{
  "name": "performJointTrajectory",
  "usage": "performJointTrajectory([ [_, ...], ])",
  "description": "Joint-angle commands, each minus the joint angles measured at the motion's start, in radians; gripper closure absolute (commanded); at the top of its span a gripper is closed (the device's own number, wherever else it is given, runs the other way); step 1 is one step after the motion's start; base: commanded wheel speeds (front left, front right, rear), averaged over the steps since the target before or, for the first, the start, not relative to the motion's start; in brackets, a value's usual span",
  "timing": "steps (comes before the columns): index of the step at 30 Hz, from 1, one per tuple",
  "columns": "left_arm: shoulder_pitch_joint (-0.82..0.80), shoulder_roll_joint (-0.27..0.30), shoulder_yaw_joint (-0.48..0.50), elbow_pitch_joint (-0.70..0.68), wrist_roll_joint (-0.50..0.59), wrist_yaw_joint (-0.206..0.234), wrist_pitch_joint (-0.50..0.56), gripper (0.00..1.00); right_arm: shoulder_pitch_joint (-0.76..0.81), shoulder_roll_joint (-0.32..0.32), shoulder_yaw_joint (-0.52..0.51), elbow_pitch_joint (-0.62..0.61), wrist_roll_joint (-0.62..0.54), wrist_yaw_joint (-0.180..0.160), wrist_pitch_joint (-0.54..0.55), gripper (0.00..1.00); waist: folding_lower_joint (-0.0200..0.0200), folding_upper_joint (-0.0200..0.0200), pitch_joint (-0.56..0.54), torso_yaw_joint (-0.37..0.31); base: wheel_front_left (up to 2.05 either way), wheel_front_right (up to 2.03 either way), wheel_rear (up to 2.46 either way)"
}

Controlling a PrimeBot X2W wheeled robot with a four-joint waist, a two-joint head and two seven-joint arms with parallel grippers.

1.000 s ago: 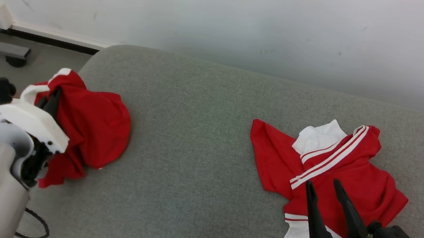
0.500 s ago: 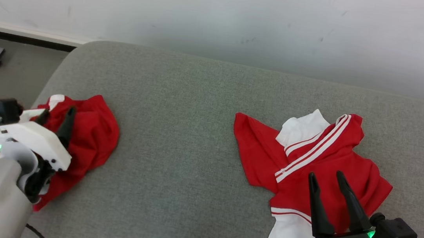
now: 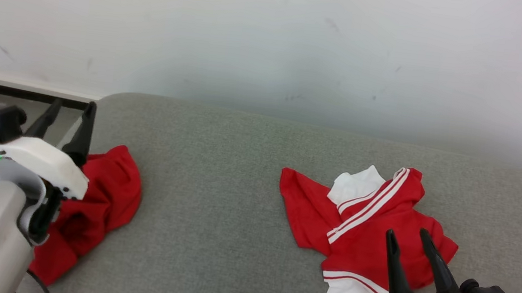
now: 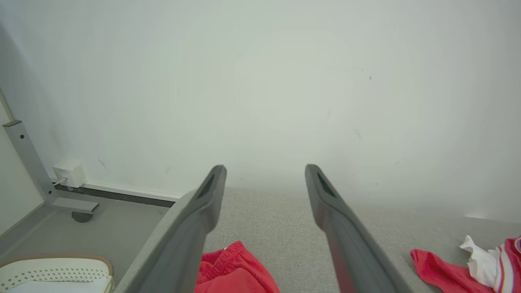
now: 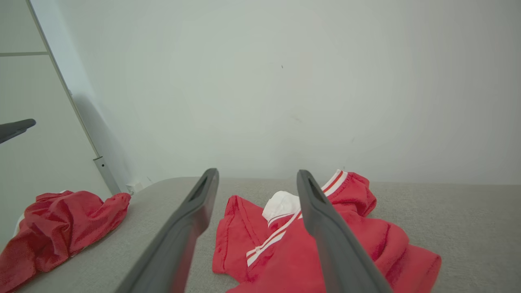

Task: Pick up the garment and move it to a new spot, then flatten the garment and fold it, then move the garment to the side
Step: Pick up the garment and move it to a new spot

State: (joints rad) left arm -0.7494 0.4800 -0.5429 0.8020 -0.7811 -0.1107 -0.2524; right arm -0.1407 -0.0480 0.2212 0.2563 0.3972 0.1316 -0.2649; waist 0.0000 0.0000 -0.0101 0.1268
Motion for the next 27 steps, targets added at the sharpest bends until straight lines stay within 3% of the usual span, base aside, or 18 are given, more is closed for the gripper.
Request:
performJointTrajectory([
  [1,0.037,0.003,0.009,-0.037,0.003,0.016,-0.006,0.00,0.012,-0.004,-0.003,-0.004,-0.010,-0.002,0.001,0.00,0.0000,0.0000,-0.015,-0.023,0.00,0.00,0.00],
  [9,0.278,-0.024,0.085,-0.356,0.067,0.139,-0.011,0.00,0.028,-0.004,-0.015,-0.013,-0.032,-0.002,0.001,0.00,0.0000,0.0000,-0.030,-0.110,0.00,0.00,0.00],
  [15,0.445,-0.068,0.134,-0.491,0.117,0.192,-0.012,0.00,0.031,-0.004,-0.012,-0.010,-0.047,-0.002,0.001,0.00,0.0000,0.0000,-0.028,-0.179,0.00,0.00,0.00],
  [21,0.560,-0.129,0.205,-0.554,0.183,0.213,-0.012,0.00,0.040,-0.004,-0.006,-0.010,-0.049,-0.002,0.001,0.00,0.0000,0.0000,-0.020,-0.229,0.00,0.00,0.00],
  [27,0.663,-0.230,0.301,-0.609,0.277,0.197,-0.012,0.00,0.051,-0.004,-0.015,-0.012,-0.041,-0.002,0.001,0.00,0.0000,0.0000,-0.021,-0.247,0.00,0.00,0.00],
])
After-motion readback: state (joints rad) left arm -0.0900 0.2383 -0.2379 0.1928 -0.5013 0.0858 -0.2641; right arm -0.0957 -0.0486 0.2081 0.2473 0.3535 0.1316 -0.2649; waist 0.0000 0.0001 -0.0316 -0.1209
